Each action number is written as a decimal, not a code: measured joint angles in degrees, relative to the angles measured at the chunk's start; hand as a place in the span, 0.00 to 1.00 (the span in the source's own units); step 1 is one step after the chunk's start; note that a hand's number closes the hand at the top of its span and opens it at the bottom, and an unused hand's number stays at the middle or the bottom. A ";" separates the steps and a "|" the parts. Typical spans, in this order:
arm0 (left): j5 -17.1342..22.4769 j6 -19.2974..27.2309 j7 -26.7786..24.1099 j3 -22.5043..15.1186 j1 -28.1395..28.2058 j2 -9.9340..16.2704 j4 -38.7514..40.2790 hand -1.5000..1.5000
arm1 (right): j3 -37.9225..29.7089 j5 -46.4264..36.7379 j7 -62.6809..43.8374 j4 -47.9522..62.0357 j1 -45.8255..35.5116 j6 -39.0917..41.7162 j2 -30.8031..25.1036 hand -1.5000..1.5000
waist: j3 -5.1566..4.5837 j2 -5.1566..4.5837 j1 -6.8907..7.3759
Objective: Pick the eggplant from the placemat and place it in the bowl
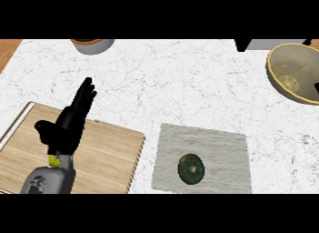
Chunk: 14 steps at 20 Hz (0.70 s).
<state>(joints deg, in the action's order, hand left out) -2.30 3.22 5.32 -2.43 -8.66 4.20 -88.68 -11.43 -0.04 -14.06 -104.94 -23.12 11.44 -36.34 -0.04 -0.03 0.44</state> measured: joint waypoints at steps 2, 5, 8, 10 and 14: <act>0.35 -0.19 1.16 0.33 -0.51 0.18 -0.68 0.50 | -0.54 -0.31 0.54 5.24 -3.16 0.87 -0.80 1.00 | -0.01 -0.04 0.16; 0.32 -0.65 0.57 0.11 0.34 0.23 -0.76 0.50 | 0.49 -5.50 1.54 10.86 -6.45 0.06 -2.56 1.00 | 0.01 -0.14 0.43; 0.00 -0.21 0.66 -0.25 -0.32 -0.50 -0.49 0.50 | 2.00 -11.44 6.15 17.67 -7.62 -0.97 -4.00 1.00 | 0.02 -0.31 0.70; -0.24 -0.26 0.22 -0.33 -0.61 -0.59 0.38 0.50 | 3.21 -15.47 8.81 22.39 -9.29 -2.48 -4.51 1.00 | 0.03 -0.37 0.82; -0.64 0.01 0.29 -0.65 -1.03 -1.02 0.30 0.50 | 4.58 -21.96 15.76 34.33 -12.40 -6.88 -4.00 1.00 | 0.05 -0.46 1.10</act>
<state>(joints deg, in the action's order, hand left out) -2.94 3.23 5.60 -3.07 -9.70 3.18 -88.38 -6.86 -22.00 1.70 -70.61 -35.52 4.56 -40.34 0.01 -0.48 1.54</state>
